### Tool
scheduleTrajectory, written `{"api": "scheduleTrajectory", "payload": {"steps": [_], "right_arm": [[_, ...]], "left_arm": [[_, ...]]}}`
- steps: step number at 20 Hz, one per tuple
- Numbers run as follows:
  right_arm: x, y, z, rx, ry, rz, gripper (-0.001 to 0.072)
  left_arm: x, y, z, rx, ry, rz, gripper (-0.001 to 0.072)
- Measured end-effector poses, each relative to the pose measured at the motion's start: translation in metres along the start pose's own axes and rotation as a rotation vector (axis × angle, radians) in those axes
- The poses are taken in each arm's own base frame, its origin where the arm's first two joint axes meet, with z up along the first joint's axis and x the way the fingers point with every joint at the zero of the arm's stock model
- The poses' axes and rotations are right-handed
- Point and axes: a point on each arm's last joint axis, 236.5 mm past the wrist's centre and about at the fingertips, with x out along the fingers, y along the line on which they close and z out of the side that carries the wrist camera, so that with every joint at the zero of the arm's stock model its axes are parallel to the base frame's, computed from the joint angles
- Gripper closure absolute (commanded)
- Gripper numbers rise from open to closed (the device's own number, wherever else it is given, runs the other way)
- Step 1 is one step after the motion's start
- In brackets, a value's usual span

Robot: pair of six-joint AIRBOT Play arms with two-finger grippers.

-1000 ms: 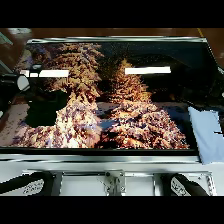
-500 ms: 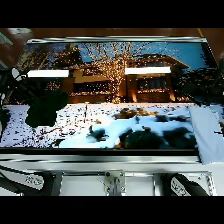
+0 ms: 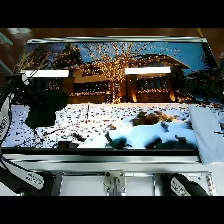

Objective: Fold the shirts.

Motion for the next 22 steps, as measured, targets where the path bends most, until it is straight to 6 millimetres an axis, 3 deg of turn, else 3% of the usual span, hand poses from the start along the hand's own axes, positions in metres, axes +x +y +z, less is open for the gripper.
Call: {"api": "scheduleTrajectory", "payload": {"steps": [2, 4, 6, 8, 10, 12, 14, 16, 18, 22], "right_arm": [[0.000, 0.001, 0.006, 0.002, -0.025, 0.003, 0.0077], [-0.001, 0.002, 0.009, 0.004, -0.038, 0.006, 0.0077], [-0.004, 0.004, 0.010, -0.001, -0.039, 0.010, 0.0077], [-0.013, 0.009, 0.012, -0.023, -0.041, 0.017, 0.0077], [-0.028, 0.016, 0.017, -0.061, -0.057, 0.027, 0.0077], [-0.048, 0.026, 0.023, -0.105, -0.081, 0.038, 0.0077], [-0.073, 0.037, 0.026, -0.150, -0.105, 0.050, 0.0077], [-0.095, 0.046, 0.021, -0.184, -0.098, 0.060, 0.0077], [-0.111, 0.050, 0.008, -0.212, -0.058, 0.065, 0.0076], [-0.127, 0.043, -0.041, -0.257, 0.128, 0.040, 0.0077]], "left_arm": [[-0.020, -0.003, 0.003, 0.048, -0.008, 0.004, 0.0667], [-0.060, -0.014, 0.017, 0.101, -0.087, -0.001, 0.0667], [-0.120, -0.036, 0.030, 0.146, -0.222, -0.035, 0.0667], [-0.196, -0.068, 0.035, 0.195, -0.397, -0.105, 0.0668], [-0.277, -0.106, 0.024, 0.258, -0.580, -0.201, 0.0668], [-0.349, -0.143, -0.003, 0.324, -0.737, -0.300, 0.0668], [-0.393, -0.172, -0.033, 0.377, -0.825, -0.379, 0.0667], [-0.416, -0.204, -0.063, 0.440, -0.853, -0.449, 0.0668], [-0.421, -0.241, -0.090, 0.512, -0.836, -0.514, 0.0667], [-0.384, -0.330, -0.139, 0.675, -0.707, -0.591, 0.0667]]}}
